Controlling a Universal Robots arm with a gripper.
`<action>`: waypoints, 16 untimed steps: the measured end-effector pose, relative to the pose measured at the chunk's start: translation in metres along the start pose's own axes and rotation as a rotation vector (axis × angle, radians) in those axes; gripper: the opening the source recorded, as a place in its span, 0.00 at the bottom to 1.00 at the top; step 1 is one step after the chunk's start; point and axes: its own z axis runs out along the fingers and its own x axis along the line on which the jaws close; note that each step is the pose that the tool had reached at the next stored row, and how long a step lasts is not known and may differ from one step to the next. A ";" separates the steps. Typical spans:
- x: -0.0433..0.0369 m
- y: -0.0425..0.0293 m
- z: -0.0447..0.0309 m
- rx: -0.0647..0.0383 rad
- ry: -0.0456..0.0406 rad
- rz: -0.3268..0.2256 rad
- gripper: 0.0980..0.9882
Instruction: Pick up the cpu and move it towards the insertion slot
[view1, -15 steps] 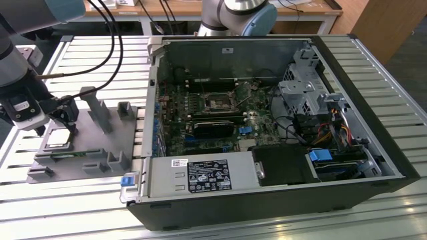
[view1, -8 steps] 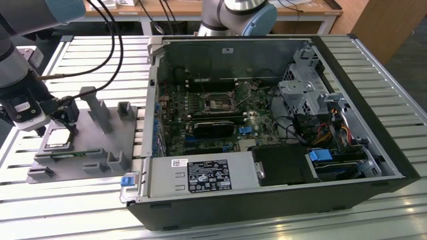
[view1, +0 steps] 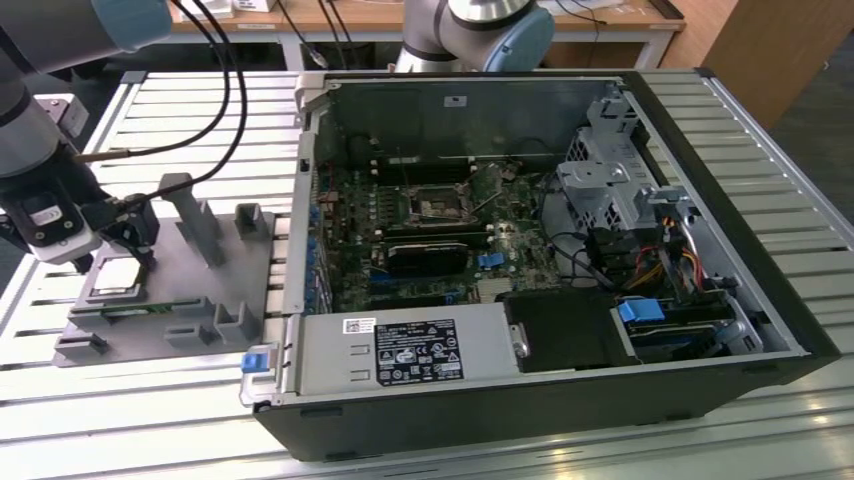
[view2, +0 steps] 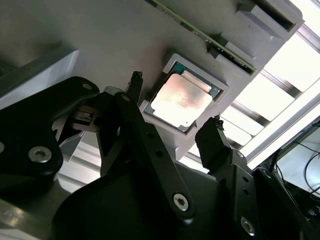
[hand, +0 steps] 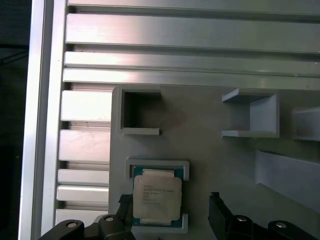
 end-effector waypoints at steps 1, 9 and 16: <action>0.0000 0.0000 0.0003 0.000 0.0000 0.000 0.68; 0.0000 -0.0001 0.0033 0.000 -0.0001 0.000 0.68; 0.0008 -0.0005 0.0086 0.000 0.0000 -0.001 0.68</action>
